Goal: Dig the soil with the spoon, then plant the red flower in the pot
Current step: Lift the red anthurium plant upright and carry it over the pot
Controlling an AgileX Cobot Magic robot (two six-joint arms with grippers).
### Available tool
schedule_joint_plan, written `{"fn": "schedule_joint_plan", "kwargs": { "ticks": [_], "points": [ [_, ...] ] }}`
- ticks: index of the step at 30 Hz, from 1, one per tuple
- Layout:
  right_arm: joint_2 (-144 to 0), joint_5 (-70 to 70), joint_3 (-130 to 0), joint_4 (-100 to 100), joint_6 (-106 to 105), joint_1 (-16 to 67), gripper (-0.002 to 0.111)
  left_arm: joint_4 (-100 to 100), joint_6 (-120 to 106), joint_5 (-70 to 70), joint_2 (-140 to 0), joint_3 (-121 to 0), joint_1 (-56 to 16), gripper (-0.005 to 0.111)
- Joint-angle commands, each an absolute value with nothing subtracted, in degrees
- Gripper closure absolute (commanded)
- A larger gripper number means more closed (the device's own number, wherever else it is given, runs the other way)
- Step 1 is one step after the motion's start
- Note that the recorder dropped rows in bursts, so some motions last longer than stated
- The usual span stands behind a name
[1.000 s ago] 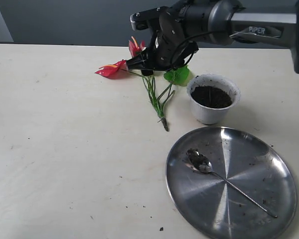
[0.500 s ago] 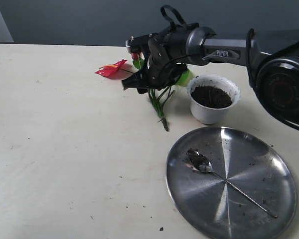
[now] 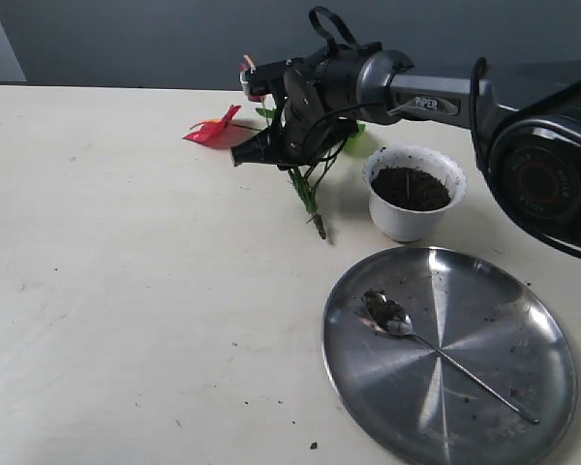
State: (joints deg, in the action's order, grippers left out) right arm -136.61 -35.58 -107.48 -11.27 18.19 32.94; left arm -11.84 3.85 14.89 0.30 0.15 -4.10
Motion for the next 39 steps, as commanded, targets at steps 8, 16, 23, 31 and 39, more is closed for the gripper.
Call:
{"fn": "schedule_joint_plan", "kwargs": {
  "ticks": [8, 16, 23, 31, 39],
  "points": [
    [-130.0, -29.9, -110.0, -3.6, 18.1, 32.6, 0.108, -11.6, 3.9, 14.5, 0.0, 0.0, -4.2, 0.105],
    [-122.5, -25.0, -110.0, -5.8, 17.4, 32.7, 0.108, -11.6, 3.9, 14.5, 0.0, 0.0, -4.2, 0.105],
    [-111.5, -11.5, -96.7, -9.3, 17.4, 32.7, 0.108, -11.6, 3.9, 14.5, 0.0, 0.0, -4.2, 0.105],
    [-92.1, 21.3, -64.4, -11.0, 16.9, 28.5, 0.108, -11.6, 3.9, 14.5, 0.0, 0.0, -4.2, 0.105],
    [-85.5, 58.8, -37.2, -1.5, 11.3, 21.1, 0.108, -11.6, 3.9, 14.5, 0.0, 0.0, -4.2, 0.105]
  ]
}}
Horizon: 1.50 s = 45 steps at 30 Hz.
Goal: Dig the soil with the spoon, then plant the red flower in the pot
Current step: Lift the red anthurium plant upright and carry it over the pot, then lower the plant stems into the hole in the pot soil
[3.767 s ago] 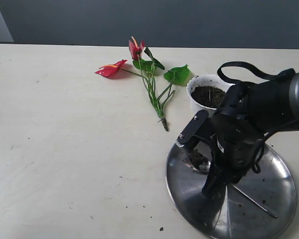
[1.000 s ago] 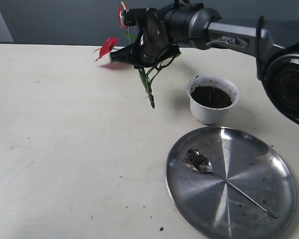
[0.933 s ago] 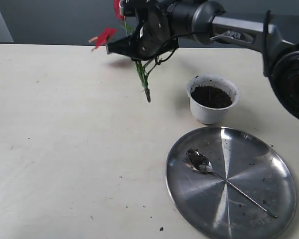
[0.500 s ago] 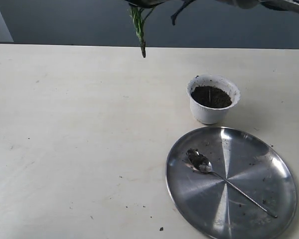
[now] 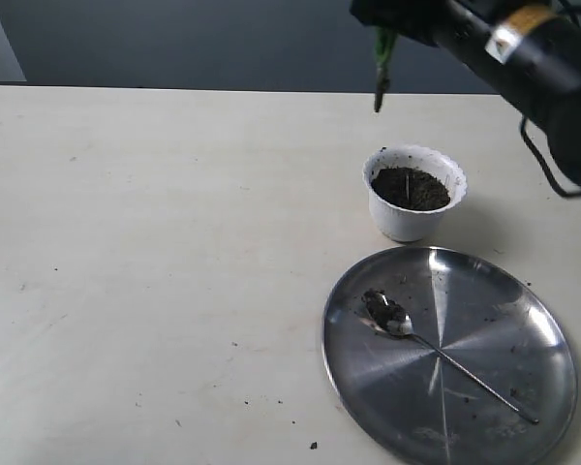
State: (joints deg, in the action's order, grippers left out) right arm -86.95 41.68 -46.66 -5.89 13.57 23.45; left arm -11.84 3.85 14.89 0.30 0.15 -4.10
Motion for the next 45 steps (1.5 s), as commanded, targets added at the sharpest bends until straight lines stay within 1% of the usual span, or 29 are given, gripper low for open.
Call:
{"fn": "schedule_joint_plan", "kwargs": {
  "ticks": [1, 5, 10, 16, 21, 30, 38, 45],
  "points": [
    [-85.7, 62.6, -35.0, -0.4, 10.5, 21.0, 0.108, -11.6, 3.9, 14.5, 0.0, 0.0, -4.2, 0.105],
    [-87.2, 70.0, -30.8, 3.9, 9.2, 21.0, 0.108, -11.6, 3.9, 14.5, 0.0, 0.0, -4.2, 0.105],
    [-91.4, 70.0, -30.6, 11.1, 4.9, 20.9, 0.108, -11.6, 3.9, 14.5, 0.0, 0.0, -4.2, 0.105],
    [-97.6, 70.0, -30.6, 12.2, 4.1, 19.9, 0.108, -11.6, 3.9, 14.5, 0.0, 0.0, -4.2, 0.105],
    [-101.7, 70.0, -32.9, 12.3, 4.1, 19.9, 0.108, -11.6, 3.9, 14.5, 0.0, 0.0, -4.2, 0.105],
    [-108.9, 70.0, -41.1, 12.3, 1.6, 19.9, 0.108, -11.6, 3.9, 14.5, 0.0, 0.0, -4.2, 0.105],
    [-115.9, 70.0, -41.5, 12.2, 2.2, 19.9, 0.108, -11.6, 3.9, 14.5, 0.0, 0.0, -4.2, 0.105],
    [-118.5, 70.0, -41.4, 12.0, 3.5, 19.9, 0.108, -11.6, 3.9, 14.5, 0.0, 0.0, -4.2, 0.105]
  ]
}}
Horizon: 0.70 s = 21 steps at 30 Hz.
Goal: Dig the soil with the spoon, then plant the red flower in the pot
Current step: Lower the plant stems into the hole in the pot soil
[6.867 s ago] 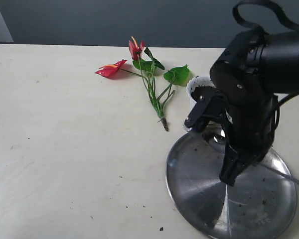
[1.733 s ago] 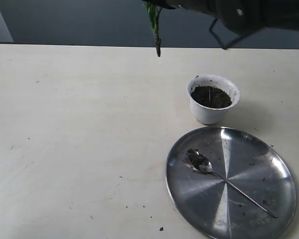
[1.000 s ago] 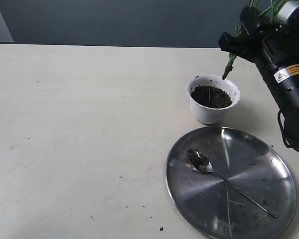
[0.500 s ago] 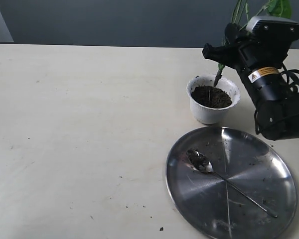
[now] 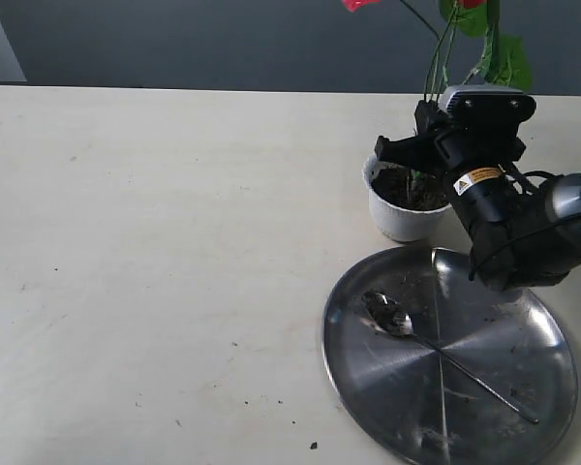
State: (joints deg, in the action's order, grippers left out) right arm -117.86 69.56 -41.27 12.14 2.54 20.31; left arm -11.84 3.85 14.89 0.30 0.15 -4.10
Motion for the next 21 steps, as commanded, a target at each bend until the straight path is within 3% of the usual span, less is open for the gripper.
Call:
{"fn": "schedule_joint_plan", "kwargs": {
  "ticks": [1, 21],
  "points": [
    [-118.5, 70.0, -41.3, 12.0, 4.0, 19.9, 0.108, -11.6, 3.9, 14.5, 0.0, 0.0, -4.2, 0.105],
    [-113.1, 67.1, -28.9, 5.0, 17.1, 20.1, 0.108, -11.6, 3.9, 14.5, 0.0, 0.0, -4.2, 0.105]
  ]
}}
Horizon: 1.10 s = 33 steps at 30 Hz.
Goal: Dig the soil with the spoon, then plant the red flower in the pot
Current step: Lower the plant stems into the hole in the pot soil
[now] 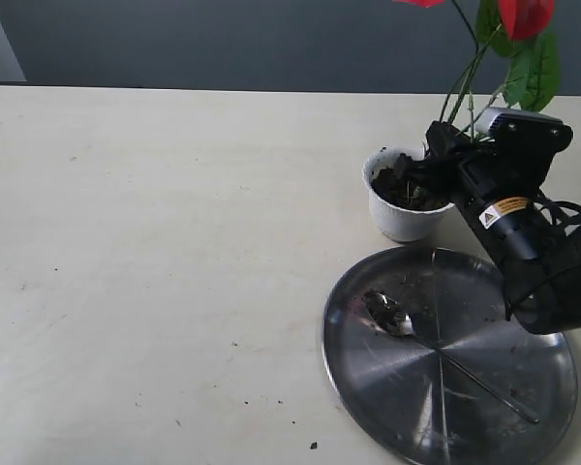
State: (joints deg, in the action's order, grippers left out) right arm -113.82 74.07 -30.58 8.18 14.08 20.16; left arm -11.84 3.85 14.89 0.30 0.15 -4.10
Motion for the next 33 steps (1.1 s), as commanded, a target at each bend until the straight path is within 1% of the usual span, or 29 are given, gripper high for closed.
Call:
{"fn": "schedule_joint_plan", "kwargs": {
  "ticks": [1, 4, 10, 13, 27, 33],
  "points": [
    [-112.9, 65.4, -28.9, 5.0, 17.2, 20.1, 0.108, -11.6, 3.9, 14.5, 0.0, 0.0, -4.2, 0.105],
    [-112.8, 62.3, -28.9, 4.2, 17.6, 20.1, 0.108, -11.6, 3.9, 14.5, 0.0, 0.0, -4.2, 0.105],
    [-112.8, 60.7, -28.9, -1.7, 22.0, 20.1, 0.108, -11.6, 3.9, 14.5, 0.0, 0.0, -4.2, 0.105],
    [-112.8, 57.2, -28.9, -0.7, 22.8, 20.1, 0.108, -11.6, 3.9, 14.5, 0.0, 0.0, -4.2, 0.105],
    [-111.3, 55.6, -28.9, -0.7, 24.5, 20.1, 0.108, -11.6, 3.9, 14.5, 0.0, 0.0, -4.2, 0.105],
    [-109.6, 50.0, -28.9, -0.7, 26.9, 20.1, 0.108, -11.6, 3.9, 14.5, 0.0, 0.0, -4.2, 0.105]
  ]
}}
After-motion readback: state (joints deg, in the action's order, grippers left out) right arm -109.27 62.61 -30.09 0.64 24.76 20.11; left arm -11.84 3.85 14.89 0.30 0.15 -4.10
